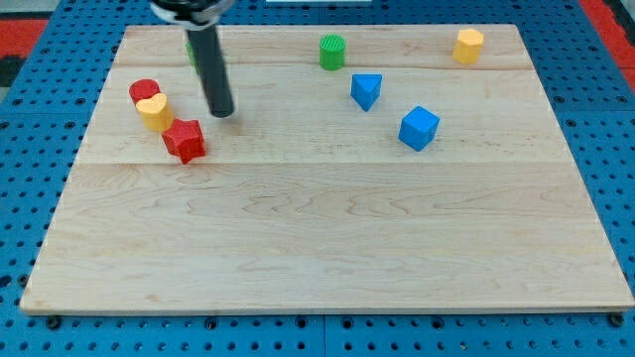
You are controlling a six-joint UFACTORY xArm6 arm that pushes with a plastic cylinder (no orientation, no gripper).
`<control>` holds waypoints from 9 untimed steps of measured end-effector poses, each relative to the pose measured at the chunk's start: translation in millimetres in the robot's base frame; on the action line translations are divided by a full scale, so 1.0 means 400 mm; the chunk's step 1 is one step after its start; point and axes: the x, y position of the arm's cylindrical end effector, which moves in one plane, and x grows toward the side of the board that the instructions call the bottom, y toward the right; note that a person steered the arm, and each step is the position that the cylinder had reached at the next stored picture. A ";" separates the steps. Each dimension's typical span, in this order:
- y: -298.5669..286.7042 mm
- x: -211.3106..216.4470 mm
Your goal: Place the red star to the bottom right of the blue cube
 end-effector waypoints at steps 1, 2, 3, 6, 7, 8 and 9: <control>0.068 -0.001; 0.115 -0.035; 0.001 -0.003; 0.121 0.321; -0.087 0.382; -0.346 0.368; -0.374 0.244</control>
